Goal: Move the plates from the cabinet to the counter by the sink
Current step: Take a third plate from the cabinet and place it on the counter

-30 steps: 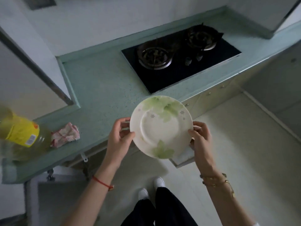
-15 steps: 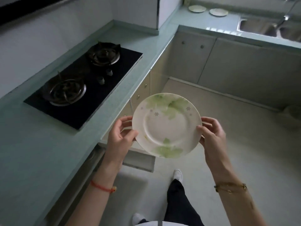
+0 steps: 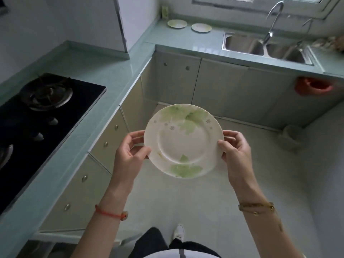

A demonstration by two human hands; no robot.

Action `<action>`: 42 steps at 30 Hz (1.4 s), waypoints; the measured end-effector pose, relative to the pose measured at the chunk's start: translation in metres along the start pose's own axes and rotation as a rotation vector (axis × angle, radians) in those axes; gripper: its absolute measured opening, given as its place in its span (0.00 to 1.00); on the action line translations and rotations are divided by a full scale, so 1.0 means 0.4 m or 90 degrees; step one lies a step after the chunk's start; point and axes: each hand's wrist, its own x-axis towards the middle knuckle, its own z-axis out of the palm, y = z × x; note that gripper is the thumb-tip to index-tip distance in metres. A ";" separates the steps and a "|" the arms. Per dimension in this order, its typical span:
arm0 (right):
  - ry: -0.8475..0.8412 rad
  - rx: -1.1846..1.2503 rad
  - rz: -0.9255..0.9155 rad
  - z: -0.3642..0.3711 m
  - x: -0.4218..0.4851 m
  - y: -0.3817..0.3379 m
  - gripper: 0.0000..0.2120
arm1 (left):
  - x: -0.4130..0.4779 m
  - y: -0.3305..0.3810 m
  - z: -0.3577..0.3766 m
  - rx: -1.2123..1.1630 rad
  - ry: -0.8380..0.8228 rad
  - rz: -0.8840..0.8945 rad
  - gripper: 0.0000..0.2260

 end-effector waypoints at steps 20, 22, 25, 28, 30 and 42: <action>0.113 0.021 -0.011 0.251 0.806 -0.155 0.09 | 0.906 0.123 0.305 0.046 -0.088 0.018 0.16; 0.125 0.029 -0.011 0.295 0.890 -0.180 0.09 | 1.009 0.147 0.326 0.056 -0.098 0.020 0.17; 0.139 0.038 -0.014 0.350 0.996 -0.209 0.09 | 1.135 0.169 0.358 0.061 -0.105 0.016 0.16; 0.153 0.027 -0.006 0.400 1.123 -0.225 0.09 | 1.269 0.175 0.391 0.067 -0.109 0.003 0.17; 0.150 0.024 -0.003 0.431 1.213 -0.231 0.10 | 1.359 0.173 0.414 0.070 -0.102 -0.008 0.17; 0.041 -0.038 0.019 0.613 1.868 -0.301 0.11 | 1.936 0.159 0.605 0.071 -0.026 -0.013 0.18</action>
